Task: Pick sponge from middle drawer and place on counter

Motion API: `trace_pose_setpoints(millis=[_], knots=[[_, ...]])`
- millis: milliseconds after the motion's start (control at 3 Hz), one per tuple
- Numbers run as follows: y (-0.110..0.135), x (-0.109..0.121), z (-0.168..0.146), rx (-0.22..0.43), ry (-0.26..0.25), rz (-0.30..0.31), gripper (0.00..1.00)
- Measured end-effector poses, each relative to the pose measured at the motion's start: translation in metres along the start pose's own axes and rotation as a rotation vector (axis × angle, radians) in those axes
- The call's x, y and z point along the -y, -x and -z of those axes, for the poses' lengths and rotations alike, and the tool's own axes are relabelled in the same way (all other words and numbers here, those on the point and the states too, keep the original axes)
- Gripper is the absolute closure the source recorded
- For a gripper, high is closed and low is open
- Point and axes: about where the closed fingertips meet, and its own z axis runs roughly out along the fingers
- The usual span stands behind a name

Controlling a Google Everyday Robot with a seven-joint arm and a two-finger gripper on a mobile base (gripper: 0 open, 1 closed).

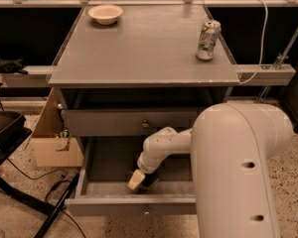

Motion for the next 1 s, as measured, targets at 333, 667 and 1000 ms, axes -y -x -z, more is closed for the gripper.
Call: trace_pose_setpoints(millis=[333,667,1000], knots=[[-0.021,-0.002,-0.015,0.010,-0.033,0.003,0.00],[-0.036,-0.012,-0.036,0.002,-0.010,0.007,0.18],[-0.036,-0.012,-0.035,0.002,-0.011,0.007,0.42]])
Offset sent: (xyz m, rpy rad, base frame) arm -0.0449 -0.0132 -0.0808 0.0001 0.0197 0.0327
